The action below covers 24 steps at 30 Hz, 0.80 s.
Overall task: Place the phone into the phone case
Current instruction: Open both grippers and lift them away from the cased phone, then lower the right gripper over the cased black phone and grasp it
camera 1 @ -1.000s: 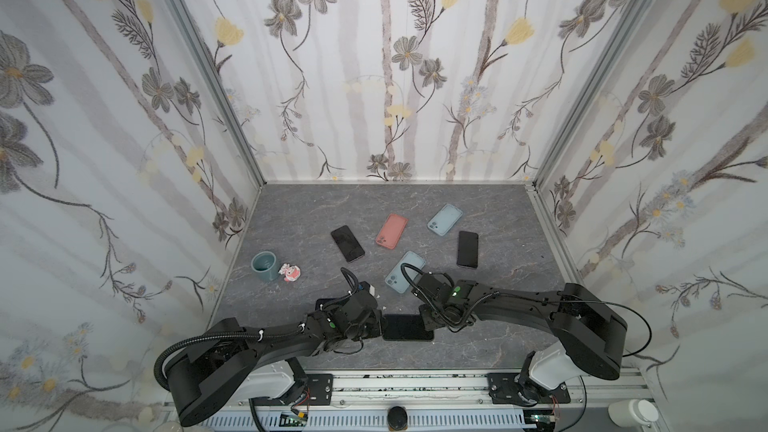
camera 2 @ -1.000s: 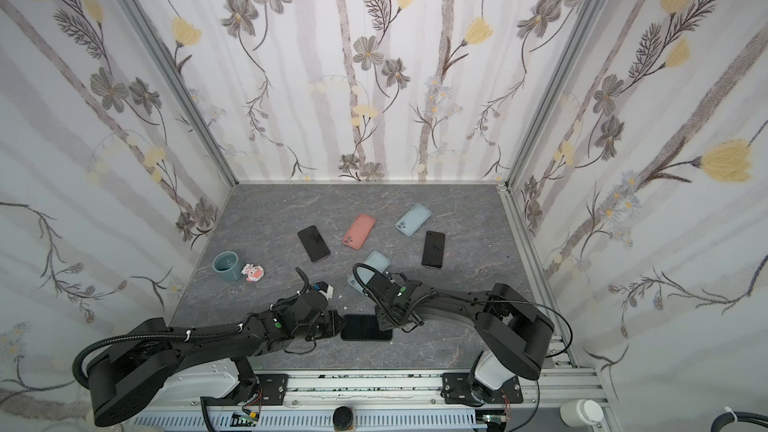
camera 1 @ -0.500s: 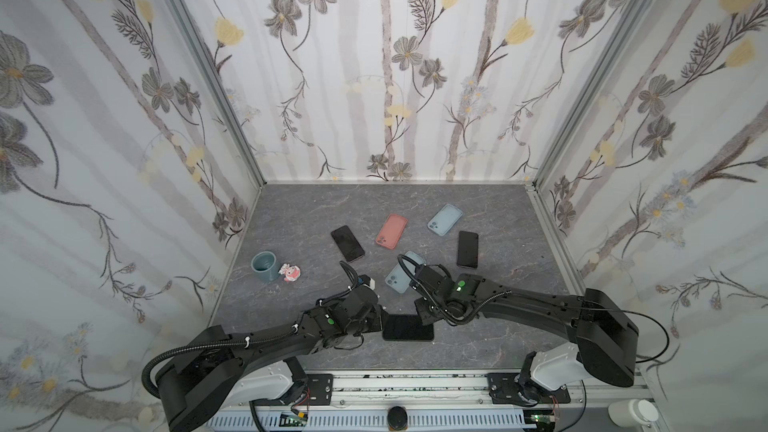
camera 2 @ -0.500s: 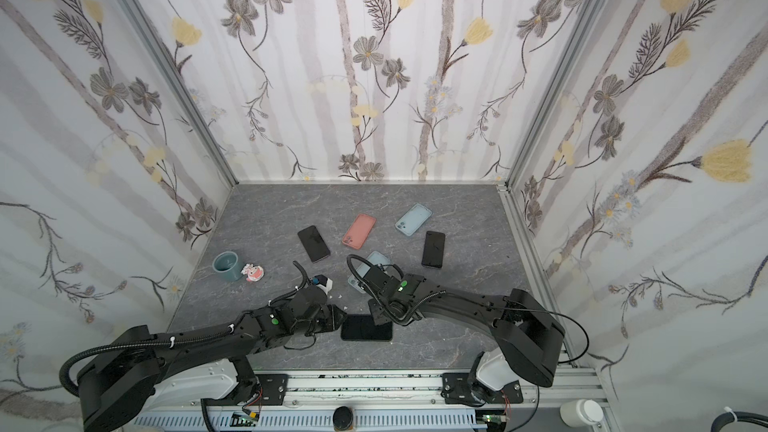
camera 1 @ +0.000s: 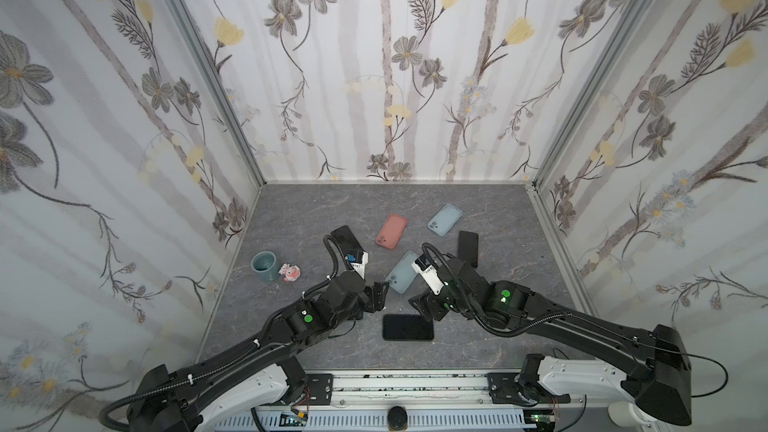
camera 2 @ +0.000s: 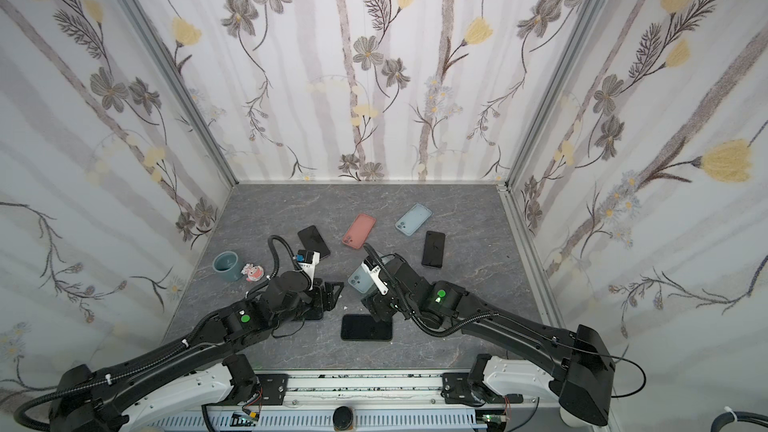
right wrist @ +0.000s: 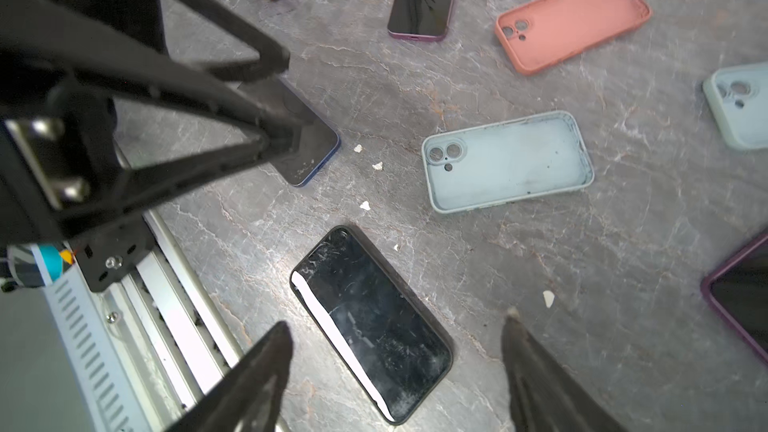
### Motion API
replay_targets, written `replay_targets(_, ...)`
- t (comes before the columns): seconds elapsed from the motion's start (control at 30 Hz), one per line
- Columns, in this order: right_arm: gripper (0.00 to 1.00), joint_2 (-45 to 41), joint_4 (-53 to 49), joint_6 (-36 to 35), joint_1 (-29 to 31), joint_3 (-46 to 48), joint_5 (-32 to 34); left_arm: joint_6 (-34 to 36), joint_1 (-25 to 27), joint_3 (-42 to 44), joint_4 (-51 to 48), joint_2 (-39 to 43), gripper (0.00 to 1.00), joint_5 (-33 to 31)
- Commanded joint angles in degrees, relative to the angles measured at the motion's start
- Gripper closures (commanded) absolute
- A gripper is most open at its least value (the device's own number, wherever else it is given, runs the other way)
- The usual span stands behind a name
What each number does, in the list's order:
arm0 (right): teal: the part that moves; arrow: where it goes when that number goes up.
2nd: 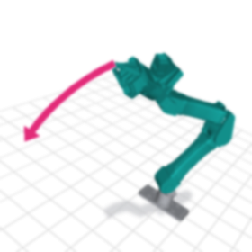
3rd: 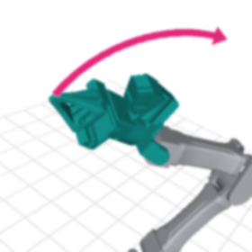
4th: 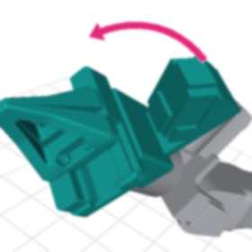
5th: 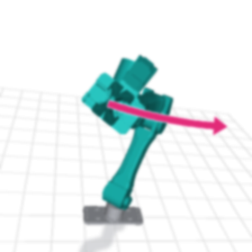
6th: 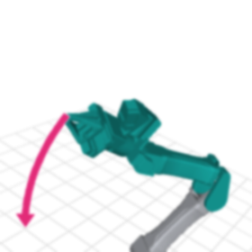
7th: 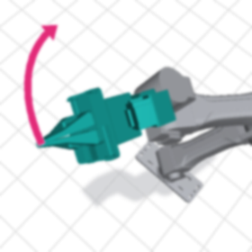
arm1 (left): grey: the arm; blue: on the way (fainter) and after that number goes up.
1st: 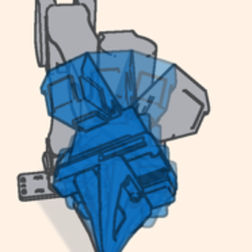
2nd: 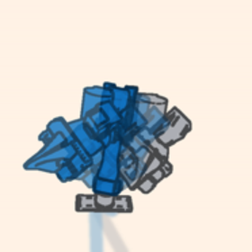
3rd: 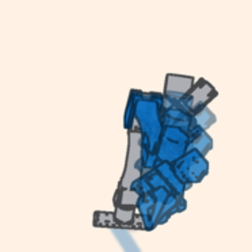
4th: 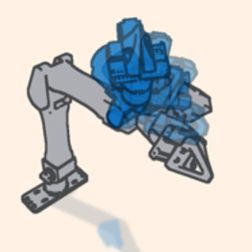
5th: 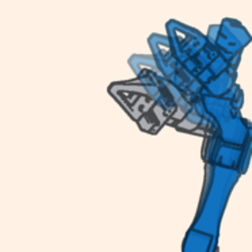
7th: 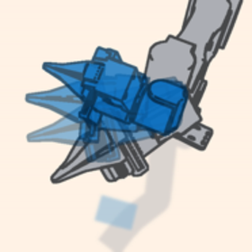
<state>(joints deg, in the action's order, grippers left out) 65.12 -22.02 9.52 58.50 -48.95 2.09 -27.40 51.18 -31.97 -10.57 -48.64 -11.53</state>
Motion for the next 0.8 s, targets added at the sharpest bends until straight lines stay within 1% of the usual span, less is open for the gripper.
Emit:
replay_targets(0.0, 0.08, -1.36, 1.26, -12.94, 0.0, 1.0, -4.08, 11.46, -0.16, 2.0, 0.01, 4.19, 0.06, -5.88)
replay_targets(0.07, 0.03, -2.19, 0.18, -19.58, 0.16, 2.86, -10.03, 16.56, -0.14, 4.3, 1.63, 7.99, 0.01, -4.6)
replay_targets(0.1, 0.02, -2.59, -0.06, -21.53, 0.42, 3.64, -11.19, 18.78, -0.2, 5.41, 2.3, 9.77, 0.0, -3.64)
replay_targets(0.2, 0.0, -4.77, -0.08, -25.92, 0.65, 5.33, -12.41, 24.85, -0.15, 8.91, 4.39, 15.59, 0.0, -2.14)
replay_targets(0.27, 0.0, -6.71, 1.36, -28.28, 0.65, 8.2, -12.25, 27.96, -0.2, 11.23, 5.07, 19.27, 0.0, -1.48)
replay_targets(0.37, 0.0, -7.74, 2.62, -30.54, 0.65, 10.24, -9.82, 29.31, -0.18, 12.56, 5.8, 22.7, 0.0, -1.27)
replay_targets(0.43, 0.0, -6.38, 1.48, -31.71, 0.65, 10.38, -8.6, 30.19, -0.14, 12.91, 6.04, 23.62, 0.0, -0.4)
replay_targets(0.5, 0.0, -4.27, -0.69, -33.31, 0.65, 10.16, -8.43, 31.85, -0.16, 13.07, 5.83, 23.86, 0.0, 2.3)
replay_targets(0.57, 0.0, -1.64, -2.38, -34.18, 0.65, 9.6, -7.76, 35.23, -0.2, 12.93, 5.1, 23.6, 0.0, 6.13)
replay_targets(0.6, 0.0, -0.55, -2.9, -34.25, 0.65, 9.25, -7.67, 36.62, -0.2, 13.0, 4.9, 23.36, 0.0, 7.06)
replay_targets(0.67, 0.0, 1.86, -3.51, -34.47, 0.67, 8.57, -8.39, 38.92, -0.16, 13.46, 4.84, 22.58, 0.0, 6.87)
replay_targets(0.77, 0.0, 4.38, -2.86, -34.8, 0.72, 8.56, -9.15, 39.93, -0.18, 14.65, 6.77, 20.69, 0.0, 3.5)
